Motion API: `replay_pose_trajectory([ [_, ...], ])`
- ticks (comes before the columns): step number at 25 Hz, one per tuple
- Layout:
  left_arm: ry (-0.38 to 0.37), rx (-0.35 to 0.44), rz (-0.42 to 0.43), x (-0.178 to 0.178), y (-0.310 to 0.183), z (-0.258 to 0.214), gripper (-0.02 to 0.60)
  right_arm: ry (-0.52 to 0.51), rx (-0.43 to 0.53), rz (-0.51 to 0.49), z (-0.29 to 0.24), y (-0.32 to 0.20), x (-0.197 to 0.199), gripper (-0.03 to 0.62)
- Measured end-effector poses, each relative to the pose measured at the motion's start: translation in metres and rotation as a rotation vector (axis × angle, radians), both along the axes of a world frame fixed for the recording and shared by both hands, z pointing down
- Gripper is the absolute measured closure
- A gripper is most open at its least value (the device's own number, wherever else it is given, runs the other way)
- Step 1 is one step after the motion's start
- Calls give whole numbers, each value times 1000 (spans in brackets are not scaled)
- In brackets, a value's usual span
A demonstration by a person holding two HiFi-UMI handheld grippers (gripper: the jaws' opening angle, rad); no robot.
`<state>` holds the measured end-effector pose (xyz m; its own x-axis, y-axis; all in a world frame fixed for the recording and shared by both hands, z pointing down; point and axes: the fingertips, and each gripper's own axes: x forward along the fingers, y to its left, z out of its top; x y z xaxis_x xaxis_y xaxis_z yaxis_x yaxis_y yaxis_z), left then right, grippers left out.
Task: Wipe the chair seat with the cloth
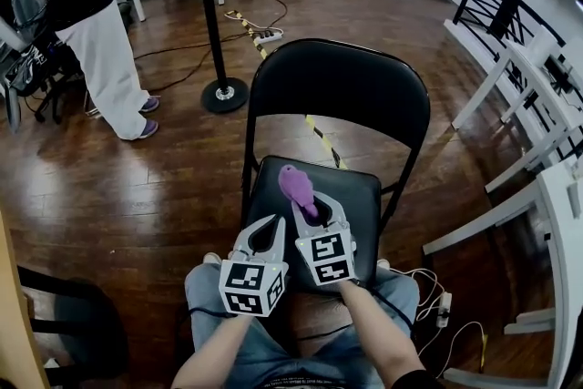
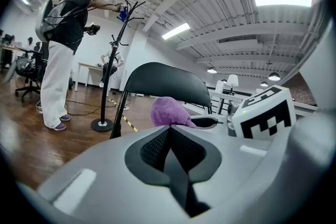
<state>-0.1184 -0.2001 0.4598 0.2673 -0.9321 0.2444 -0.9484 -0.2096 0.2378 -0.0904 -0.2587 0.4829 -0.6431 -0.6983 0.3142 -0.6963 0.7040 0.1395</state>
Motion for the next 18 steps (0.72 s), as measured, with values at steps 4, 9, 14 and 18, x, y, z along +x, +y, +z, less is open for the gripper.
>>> replay_pose_trajectory([
  [4, 7, -16, -11, -9, 2, 7, 577, 91, 26, -56, 12, -20, -12, 505],
  [9, 5, -19, -16, -22, -2, 7, 577, 195, 47, -124, 26, -48, -31, 505],
  [14, 0, -21, -4, -31, -7, 11, 578, 296, 45, -175, 56, -76, -52, 505],
  [18, 3, -34, -5, -42, -11, 15, 577, 388, 38, -233, 86, -99, -68, 505],
])
